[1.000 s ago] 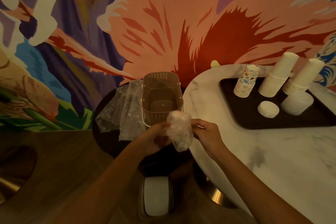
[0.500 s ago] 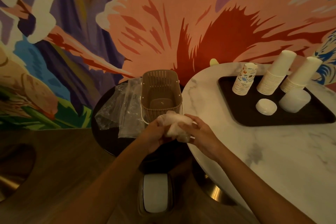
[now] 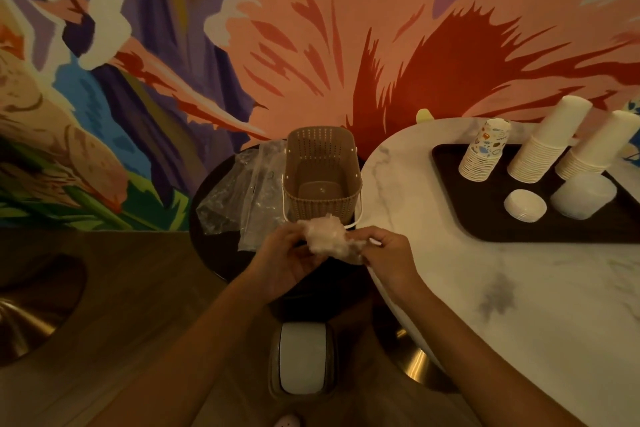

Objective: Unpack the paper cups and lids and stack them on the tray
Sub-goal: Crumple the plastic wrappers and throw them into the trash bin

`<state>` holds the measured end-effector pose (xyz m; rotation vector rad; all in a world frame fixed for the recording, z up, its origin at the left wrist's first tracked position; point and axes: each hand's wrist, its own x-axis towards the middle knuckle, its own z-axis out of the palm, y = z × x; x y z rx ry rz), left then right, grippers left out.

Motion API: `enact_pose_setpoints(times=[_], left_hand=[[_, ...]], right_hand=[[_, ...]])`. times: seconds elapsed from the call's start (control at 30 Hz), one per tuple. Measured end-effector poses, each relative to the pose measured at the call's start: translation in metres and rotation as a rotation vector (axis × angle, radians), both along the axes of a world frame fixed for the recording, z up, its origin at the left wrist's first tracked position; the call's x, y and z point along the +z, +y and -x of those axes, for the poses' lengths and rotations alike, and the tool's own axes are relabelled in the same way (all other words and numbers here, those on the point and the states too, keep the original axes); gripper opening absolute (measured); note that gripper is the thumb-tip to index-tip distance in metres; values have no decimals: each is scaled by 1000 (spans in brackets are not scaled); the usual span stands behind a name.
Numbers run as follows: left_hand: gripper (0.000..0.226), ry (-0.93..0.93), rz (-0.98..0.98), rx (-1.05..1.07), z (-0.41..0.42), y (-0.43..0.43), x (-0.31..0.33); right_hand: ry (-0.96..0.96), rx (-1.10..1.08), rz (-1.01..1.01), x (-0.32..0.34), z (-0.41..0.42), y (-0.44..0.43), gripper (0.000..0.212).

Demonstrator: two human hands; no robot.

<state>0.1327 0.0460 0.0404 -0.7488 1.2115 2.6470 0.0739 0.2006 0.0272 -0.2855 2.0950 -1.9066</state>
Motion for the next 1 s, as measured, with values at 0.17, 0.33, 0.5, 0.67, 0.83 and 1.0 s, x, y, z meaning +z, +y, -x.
enact_pose_setpoints(times=[0.17, 0.33, 0.5, 0.67, 0.83, 1.0], left_hand=[[26, -107, 34, 55, -10, -5, -5], [29, -205, 289, 217, -24, -12, -27], [18, -173, 358, 283, -44, -19, -46], [13, -185, 380, 272, -73, -18, -73], [9, -348, 416, 205, -105, -21, -122], [20, -477, 384, 47, -115, -37, -189]], right_hand=[[598, 205, -262, -14, -1, -13, 22], [383, 329, -249, -27, -17, -27, 19], [-405, 274, 42, -35, -32, -46, 18], [-536, 248, 14, -69, -49, -59, 25], [-630, 281, -128, -115, -66, -62, 35], [-439, 298, -401, -173, -74, -63, 26]])
